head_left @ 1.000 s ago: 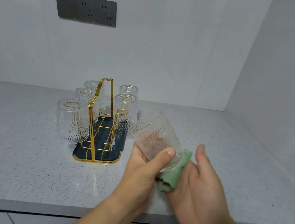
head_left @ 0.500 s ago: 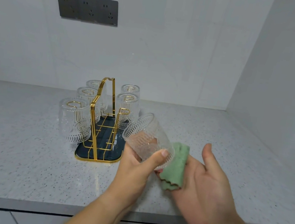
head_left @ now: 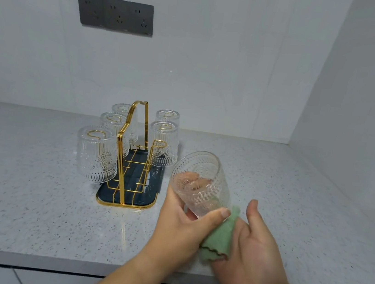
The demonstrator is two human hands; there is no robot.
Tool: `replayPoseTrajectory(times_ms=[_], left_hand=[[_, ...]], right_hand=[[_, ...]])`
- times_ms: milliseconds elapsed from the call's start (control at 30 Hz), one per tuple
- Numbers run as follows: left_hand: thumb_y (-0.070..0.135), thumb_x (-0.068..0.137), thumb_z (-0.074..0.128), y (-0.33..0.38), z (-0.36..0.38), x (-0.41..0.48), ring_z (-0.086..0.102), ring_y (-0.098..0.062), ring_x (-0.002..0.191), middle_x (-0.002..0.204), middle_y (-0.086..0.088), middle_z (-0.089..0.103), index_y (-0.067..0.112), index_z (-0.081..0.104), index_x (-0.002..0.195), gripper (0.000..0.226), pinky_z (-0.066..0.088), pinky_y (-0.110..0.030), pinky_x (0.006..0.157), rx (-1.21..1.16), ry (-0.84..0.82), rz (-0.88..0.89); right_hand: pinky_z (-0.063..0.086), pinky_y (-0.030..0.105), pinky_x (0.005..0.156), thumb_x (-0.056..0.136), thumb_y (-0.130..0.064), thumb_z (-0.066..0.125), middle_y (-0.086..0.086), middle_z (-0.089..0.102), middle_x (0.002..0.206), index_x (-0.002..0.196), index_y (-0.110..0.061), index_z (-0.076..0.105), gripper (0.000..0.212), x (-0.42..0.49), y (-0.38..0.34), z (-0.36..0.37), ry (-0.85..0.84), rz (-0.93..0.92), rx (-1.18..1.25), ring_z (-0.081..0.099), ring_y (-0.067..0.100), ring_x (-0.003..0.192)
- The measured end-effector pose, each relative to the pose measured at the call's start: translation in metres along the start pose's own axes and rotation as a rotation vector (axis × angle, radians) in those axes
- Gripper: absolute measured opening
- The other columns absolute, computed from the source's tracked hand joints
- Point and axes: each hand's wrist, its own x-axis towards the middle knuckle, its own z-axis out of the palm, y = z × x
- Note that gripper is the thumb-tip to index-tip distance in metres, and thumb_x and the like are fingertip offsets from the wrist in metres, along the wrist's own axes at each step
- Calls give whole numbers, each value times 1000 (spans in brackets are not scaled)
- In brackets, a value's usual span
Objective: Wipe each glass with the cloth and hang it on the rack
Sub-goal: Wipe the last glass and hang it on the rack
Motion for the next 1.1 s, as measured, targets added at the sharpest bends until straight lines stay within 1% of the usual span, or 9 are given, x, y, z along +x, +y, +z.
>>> replayPoseTrajectory(times_ms=[133, 267, 367, 433, 500, 600, 700, 800, 1100], left_hand=[[-9, 74, 87, -2, -4, -3, 71, 8, 97, 113, 1, 68, 18, 51, 121, 65, 53, -11, 83, 105, -2, 12], [0, 76, 88, -4, -12, -4, 70, 8, 100, 118, 6, 70, 24, 52, 125, 66, 51, -9, 83, 149, -36, -42], [4, 77, 89, -3, -20, -2, 67, 13, 99, 119, 9, 68, 27, 52, 125, 65, 50, -6, 80, 181, -32, -72], [6, 78, 89, -2, -23, 1, 67, 13, 98, 116, 12, 70, 28, 52, 124, 64, 50, -5, 78, 196, -37, -87], [9, 76, 92, -2, -27, 4, 69, 9, 99, 108, 14, 74, 30, 54, 122, 64, 51, -6, 78, 207, -39, -96], [28, 65, 95, -1, -32, 8, 70, 3, 106, 111, 24, 74, 33, 57, 123, 70, 54, -12, 85, 239, -59, -109], [38, 62, 96, 1, -37, 12, 69, -3, 114, 119, 16, 75, 33, 58, 128, 77, 55, -25, 99, 258, -92, -126], [35, 63, 100, 13, -37, 13, 69, 0, 114, 118, 17, 76, 35, 60, 123, 72, 53, -18, 95, 301, -147, -75], [40, 57, 97, 69, -52, 23, 72, -3, 110, 116, 15, 76, 29, 49, 124, 84, 56, -32, 101, 394, -119, 115]], right_hand=[[52, 50, 100, 106, -41, 42, 25, 75, 111, 117, 1, 72, 53, 3, -14, -10, 248, -74, -287, 74, 38, 104], [58, 32, 64, 108, -33, 45, 5, 80, 96, 105, -22, 75, 33, 3, -40, -20, 377, -289, -873, 76, 22, 83], [54, 38, 79, 105, -41, 40, -3, 70, 95, 93, -28, 66, 31, 10, -61, -49, 373, -468, -1568, 66, 23, 93], [43, 37, 90, 100, -52, 34, -13, 65, 107, 96, -33, 63, 35, 17, -70, -69, 323, -349, -1961, 58, 20, 110], [30, 39, 105, 100, -60, 32, -17, 57, 135, 126, -40, 63, 45, 23, -70, -84, 287, -162, -2108, 43, 16, 133], [18, 39, 115, 100, -61, 36, -18, 49, 147, 140, -42, 54, 49, 20, -63, -79, 344, -237, -1998, 31, 9, 143], [38, 31, 108, 96, -52, 51, -30, 66, 118, 117, -43, 67, 28, 13, -62, -51, 314, -480, -1571, 54, -1, 123], [52, 29, 99, 85, -53, 62, -24, 73, 112, 114, -38, 70, 35, 8, -61, -14, 42, -390, -1224, 66, -2, 109], [55, 21, 93, 76, -27, 78, -6, 75, 120, 125, -22, 64, 51, 26, -68, 44, -302, -478, -1074, 70, 8, 114]])
